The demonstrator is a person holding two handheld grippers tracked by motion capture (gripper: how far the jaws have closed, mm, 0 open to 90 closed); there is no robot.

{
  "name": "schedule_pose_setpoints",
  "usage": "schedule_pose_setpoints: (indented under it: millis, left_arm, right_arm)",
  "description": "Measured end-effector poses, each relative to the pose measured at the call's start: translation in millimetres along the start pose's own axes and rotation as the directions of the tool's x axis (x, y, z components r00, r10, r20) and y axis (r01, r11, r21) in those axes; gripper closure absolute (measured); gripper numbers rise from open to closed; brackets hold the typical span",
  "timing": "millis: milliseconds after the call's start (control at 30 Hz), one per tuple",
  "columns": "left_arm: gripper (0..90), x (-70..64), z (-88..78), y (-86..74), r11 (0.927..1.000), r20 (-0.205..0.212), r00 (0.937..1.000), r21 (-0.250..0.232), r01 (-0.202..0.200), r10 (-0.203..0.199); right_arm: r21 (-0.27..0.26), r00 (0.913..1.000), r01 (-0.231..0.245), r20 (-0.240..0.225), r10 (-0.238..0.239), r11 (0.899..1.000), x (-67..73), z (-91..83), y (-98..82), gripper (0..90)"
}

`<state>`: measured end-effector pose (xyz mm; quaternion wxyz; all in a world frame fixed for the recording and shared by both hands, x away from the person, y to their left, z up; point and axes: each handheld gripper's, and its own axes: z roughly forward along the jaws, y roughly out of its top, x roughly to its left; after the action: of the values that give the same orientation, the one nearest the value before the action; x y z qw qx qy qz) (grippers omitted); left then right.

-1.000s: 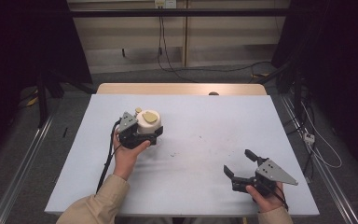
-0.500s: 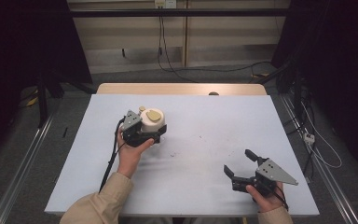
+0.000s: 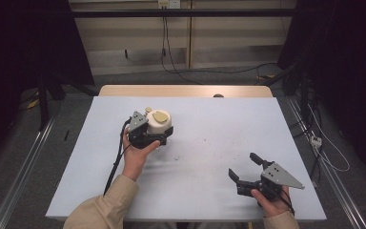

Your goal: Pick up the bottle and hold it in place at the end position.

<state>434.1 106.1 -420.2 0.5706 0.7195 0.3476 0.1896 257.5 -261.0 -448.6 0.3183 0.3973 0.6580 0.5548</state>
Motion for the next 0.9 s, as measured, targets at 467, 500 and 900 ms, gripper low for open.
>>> schedule_pose_setpoints:
  millis: [467, 500, 900]
  left_arm:
    - [6.5, -0.8, 6.6, 1.2, 1.0, 0.003, 1.0, -0.006, 0.0, 0.001]
    - [6.5, -0.8, 6.9, 1.0, 1.0, 0.003, 1.0, -0.005, 0.001, -0.001]
    - [6.5, -5.4, 14.2, 1.2, 1.0, 0.012, 0.9999, -0.001, -0.007, 0.007]
  right_arm:
    - [-0.004, 0.9998, -0.022, 0.003, 0.022, 1.0, -1.0, -1.0, 0.8, 6.5]
    - [-0.002, 0.9998, -0.02, 0.006, 0.02, 1.0, -1.0, -1.0, 0.8, 6.5]
    - [0.011, 0.9999, -0.015, -0.004, 0.015, 1.0, -1.5, -0.9, 0.1, 6.9]
